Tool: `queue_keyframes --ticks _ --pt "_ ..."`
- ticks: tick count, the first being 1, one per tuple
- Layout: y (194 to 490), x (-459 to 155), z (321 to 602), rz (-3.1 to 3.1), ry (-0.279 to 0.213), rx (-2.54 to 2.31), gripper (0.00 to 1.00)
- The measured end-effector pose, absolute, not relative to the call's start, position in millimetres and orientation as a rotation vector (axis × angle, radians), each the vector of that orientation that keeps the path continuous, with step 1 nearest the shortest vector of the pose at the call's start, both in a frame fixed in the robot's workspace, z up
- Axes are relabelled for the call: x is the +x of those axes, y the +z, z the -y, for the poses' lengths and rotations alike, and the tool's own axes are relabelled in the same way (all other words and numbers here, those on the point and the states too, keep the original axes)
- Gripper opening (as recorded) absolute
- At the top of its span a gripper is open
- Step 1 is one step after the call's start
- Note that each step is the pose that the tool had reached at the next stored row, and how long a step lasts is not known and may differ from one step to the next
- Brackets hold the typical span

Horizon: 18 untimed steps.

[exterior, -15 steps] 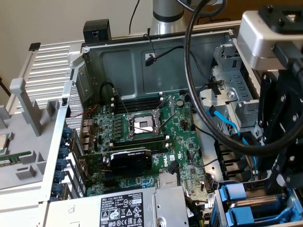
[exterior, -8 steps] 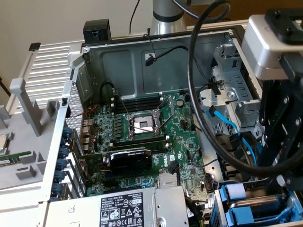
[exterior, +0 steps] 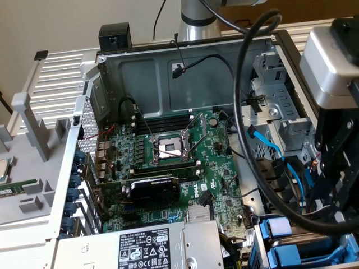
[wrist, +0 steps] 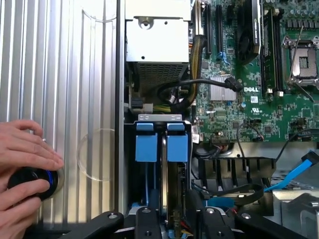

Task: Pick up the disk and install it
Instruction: 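Insert the first disk wire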

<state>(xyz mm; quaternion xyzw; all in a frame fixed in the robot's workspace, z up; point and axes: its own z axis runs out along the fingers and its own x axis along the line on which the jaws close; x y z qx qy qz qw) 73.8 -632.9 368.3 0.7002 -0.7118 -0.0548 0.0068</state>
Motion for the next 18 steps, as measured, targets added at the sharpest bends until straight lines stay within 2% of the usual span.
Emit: queue_keyframes --ticks 18 --pt "358.2 78.3 651.7 2.245 -0.296 2.262 0.36"
